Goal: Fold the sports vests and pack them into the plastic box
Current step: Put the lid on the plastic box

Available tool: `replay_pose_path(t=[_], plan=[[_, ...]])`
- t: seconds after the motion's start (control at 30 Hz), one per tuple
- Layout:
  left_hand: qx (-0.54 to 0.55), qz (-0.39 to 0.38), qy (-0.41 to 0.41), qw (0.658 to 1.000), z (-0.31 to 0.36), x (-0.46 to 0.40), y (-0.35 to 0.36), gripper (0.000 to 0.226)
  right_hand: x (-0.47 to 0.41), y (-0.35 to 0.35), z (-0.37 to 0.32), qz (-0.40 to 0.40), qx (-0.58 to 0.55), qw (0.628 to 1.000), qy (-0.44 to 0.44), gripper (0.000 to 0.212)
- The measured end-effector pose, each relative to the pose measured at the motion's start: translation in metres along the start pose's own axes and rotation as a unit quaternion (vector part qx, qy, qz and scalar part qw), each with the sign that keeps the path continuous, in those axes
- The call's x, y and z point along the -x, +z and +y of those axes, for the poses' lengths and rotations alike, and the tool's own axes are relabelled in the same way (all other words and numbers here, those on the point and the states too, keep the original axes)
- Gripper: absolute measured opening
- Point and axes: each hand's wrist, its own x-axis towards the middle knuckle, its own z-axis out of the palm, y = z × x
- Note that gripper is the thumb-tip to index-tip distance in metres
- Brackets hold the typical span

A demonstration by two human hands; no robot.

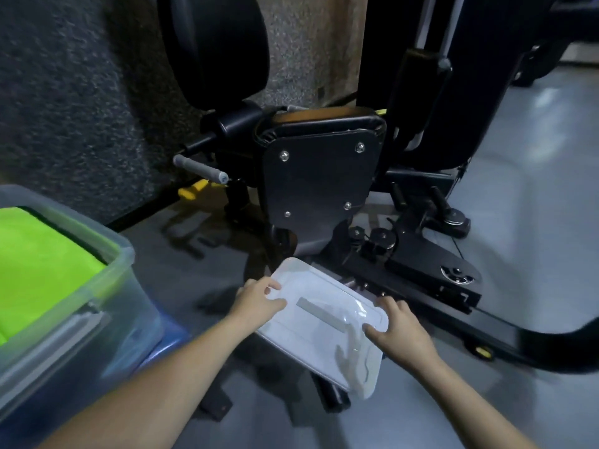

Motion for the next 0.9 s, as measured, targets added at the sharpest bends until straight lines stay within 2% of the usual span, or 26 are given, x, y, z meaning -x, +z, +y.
replay_pose_path(t=[0.1,0.2,0.37,0.47,0.73,0.9], plan=[[-0.026,0.005,-0.005,1.0,-0.015,-0.017,0.016,0.032,-0.019,0.022,0.017,0.002,0.028,1.0,0.013,0.053],[-0.045,0.016,-0.006,0.999,-0.027,-0.029,0.029,0.035,-0.034,0.044,0.025,0.003,0.011,0.999,0.032,0.051],[-0.02,0.042,-0.016,0.999,-0.042,-0.05,0.036,0.045,-0.052,0.069,0.028,-0.002,-0.009,0.999,0.05,0.058],[0.028,0.033,-0.028,0.999,-0.051,-0.057,0.042,0.051,-0.059,0.074,0.033,0.008,-0.044,0.997,0.065,0.064],[0.082,-0.02,-0.07,0.994,-0.061,-0.061,0.049,0.088,-0.075,0.087,0.049,-0.005,-0.08,0.991,0.11,0.078],[0.066,-0.017,-0.079,0.995,-0.059,-0.06,0.051,0.085,-0.077,0.093,0.05,-0.005,-0.101,0.989,0.112,0.07]])
